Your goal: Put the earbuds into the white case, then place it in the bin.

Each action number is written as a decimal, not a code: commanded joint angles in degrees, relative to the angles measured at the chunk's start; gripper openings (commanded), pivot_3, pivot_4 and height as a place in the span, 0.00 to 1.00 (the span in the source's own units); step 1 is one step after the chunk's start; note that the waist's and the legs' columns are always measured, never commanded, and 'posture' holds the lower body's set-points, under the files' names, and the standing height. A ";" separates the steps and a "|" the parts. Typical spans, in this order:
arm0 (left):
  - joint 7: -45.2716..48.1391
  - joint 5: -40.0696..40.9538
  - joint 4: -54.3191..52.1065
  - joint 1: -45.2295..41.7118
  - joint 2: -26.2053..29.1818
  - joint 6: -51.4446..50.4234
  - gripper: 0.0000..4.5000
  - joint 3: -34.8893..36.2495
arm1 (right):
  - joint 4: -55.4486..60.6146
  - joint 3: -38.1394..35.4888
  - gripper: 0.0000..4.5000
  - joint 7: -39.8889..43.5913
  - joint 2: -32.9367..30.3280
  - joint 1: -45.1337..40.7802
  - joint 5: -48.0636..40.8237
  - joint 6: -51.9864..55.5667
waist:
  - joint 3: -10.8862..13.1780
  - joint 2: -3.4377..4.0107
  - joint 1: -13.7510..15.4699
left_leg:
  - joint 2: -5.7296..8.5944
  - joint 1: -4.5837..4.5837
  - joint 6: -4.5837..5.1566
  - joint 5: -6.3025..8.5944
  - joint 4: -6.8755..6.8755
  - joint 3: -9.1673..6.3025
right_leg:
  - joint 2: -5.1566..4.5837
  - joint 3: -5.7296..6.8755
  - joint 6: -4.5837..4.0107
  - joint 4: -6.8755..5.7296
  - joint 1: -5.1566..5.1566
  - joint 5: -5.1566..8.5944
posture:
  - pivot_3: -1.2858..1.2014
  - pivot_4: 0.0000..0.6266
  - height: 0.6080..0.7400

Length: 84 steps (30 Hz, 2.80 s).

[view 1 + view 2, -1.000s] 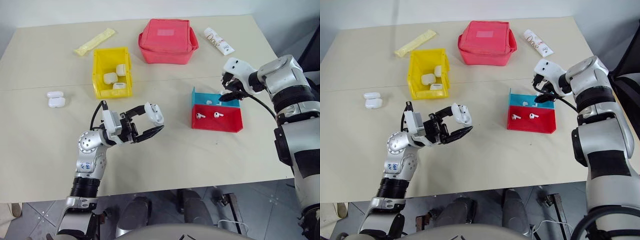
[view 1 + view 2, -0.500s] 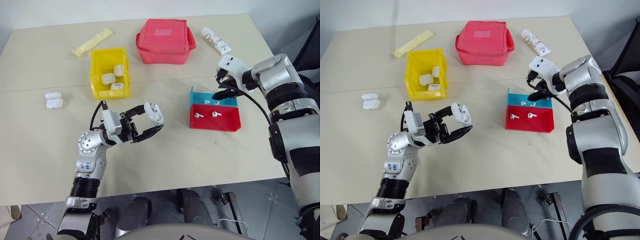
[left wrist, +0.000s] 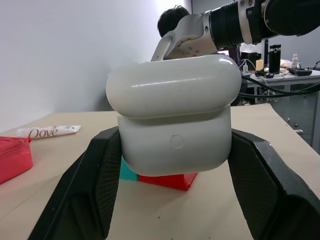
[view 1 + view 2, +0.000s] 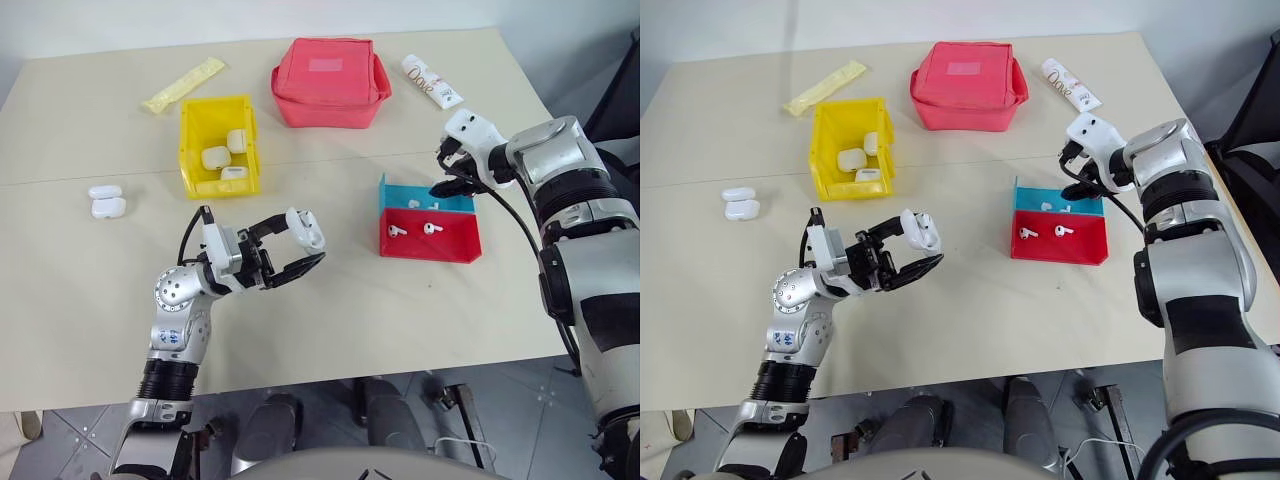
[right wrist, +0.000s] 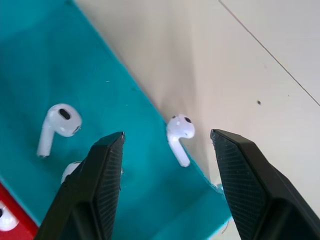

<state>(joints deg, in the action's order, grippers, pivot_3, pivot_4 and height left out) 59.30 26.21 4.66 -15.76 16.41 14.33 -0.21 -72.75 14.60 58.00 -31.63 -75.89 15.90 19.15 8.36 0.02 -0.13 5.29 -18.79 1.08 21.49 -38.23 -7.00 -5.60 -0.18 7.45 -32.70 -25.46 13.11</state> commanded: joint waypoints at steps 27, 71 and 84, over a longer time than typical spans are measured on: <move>-1.13 -0.05 -3.51 0.54 0.71 0.32 0.63 0.43 | 6.16 1.80 0.64 11.79 1.38 -0.20 0.13 0.62 | -0.05 0.03 -0.03 | 0.02 0.01 0.00 0.00 -0.03 0.00 | -0.02 0.02 -0.01 -0.09 -0.02 0.00 | 0.52 0.24 1.00; -1.26 -0.58 -1.27 -1.33 0.15 1.03 0.63 0.42 | 10.13 6.19 0.64 15.84 -1.66 2.63 4.35 -5.40 | -0.07 0.02 0.05 | 0.03 0.05 0.00 0.00 -0.05 0.01 | -0.04 0.04 -0.03 -0.15 -0.01 0.01 | 0.52 0.24 1.00; -1.27 -0.71 -0.74 -1.58 -0.49 1.29 0.63 -0.10 | 18.73 5.26 0.64 19.05 -1.56 6.42 1.47 0.61 | -0.09 0.01 0.08 | 0.03 0.05 -0.01 0.01 -0.06 0.01 | -0.04 0.06 -0.03 -0.15 -0.02 0.01 | 0.52 0.24 1.00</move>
<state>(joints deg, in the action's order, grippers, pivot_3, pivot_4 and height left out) 58.24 25.50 4.99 -16.80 16.17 14.59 -0.37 -55.97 21.19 76.96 -32.84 -69.15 18.34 19.02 8.27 0.03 -0.05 5.32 -18.75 1.07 21.50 -38.29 -6.99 -5.65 -0.12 7.41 -32.85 -25.48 13.11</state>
